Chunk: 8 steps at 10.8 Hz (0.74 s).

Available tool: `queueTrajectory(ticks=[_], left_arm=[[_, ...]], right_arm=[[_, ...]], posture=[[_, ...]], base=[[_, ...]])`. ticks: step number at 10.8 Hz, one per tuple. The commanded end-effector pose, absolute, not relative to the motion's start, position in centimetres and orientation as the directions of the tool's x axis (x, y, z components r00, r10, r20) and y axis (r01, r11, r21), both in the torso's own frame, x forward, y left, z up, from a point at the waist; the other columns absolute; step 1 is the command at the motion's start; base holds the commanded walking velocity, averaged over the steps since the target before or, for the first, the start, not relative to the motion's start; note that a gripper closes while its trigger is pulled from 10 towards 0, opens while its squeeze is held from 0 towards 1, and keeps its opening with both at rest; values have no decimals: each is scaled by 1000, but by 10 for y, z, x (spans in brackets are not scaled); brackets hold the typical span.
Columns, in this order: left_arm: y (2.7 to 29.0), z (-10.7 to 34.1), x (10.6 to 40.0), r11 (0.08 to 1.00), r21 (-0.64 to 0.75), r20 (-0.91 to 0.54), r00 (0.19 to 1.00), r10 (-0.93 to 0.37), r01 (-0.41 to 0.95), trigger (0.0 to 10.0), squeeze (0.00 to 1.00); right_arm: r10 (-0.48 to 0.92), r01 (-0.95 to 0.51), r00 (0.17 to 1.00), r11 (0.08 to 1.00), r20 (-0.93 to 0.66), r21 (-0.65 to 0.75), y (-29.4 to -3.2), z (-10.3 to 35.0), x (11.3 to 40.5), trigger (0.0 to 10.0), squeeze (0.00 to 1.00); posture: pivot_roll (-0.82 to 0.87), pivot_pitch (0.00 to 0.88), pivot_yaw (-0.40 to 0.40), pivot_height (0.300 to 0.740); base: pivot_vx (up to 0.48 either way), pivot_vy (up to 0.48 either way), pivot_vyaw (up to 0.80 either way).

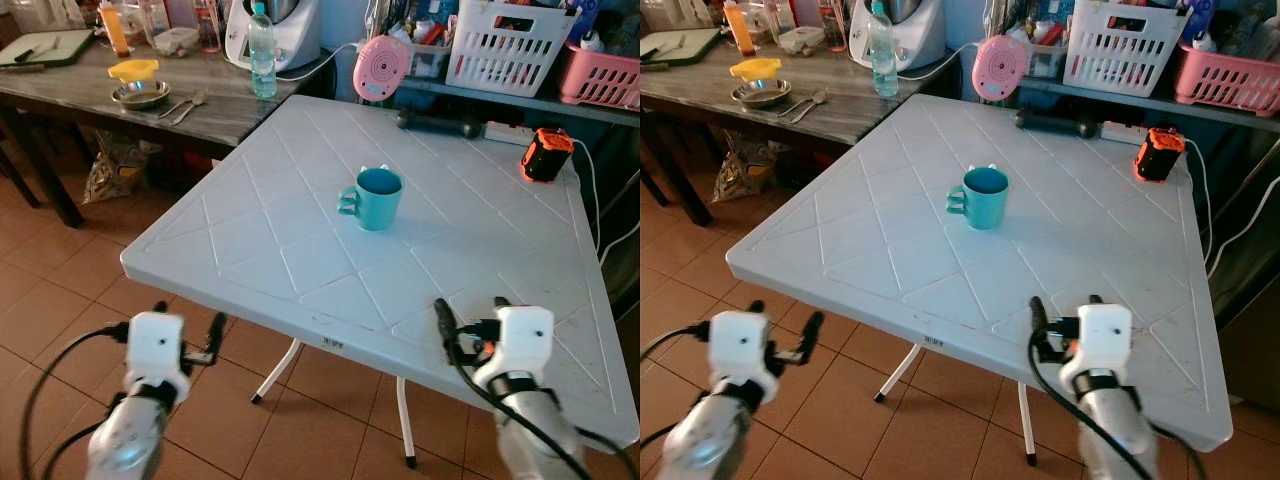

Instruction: Setting the table

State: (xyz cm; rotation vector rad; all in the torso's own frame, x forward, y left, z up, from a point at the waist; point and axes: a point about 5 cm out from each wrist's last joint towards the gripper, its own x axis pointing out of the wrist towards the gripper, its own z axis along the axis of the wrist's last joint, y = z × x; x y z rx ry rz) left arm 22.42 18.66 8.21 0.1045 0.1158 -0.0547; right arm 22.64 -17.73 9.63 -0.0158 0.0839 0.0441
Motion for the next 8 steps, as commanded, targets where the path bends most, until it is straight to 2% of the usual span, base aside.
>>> queueTrajectory(ticks=[1,2,4,6,8], left_arm=[[182,87,229,992,113,-85,995,-53,62,10000,0],[172,97,234,989,111,-45,994,-95,100,10000,0],[174,95,238,990,104,-50,995,-92,97,10000,0],[173,95,239,990,104,-53,995,-90,95,10000,0],[171,96,240,989,104,-51,994,-97,102,10000,0]], right_arm=[[58,-59,996,998,-71,-16,-172,99,229,10000,0],[111,-114,992,991,-56,-63,-163,103,230,10000,0],[116,-119,992,992,-54,-51,-164,105,238,10000,0],[133,-136,989,989,-57,-50,-159,104,239,10000,0],[142,-145,988,988,-54,-51,-158,104,239,10000,0]], posture=[[73,0,10,740],[72,0,7,740],[74,0,0,740],[79,0,-5,740],[78,0,1,740]], base=[[0,0,0],[0,0,-494],[0,122,-800],[0,292,-794],[0,480,-788]])
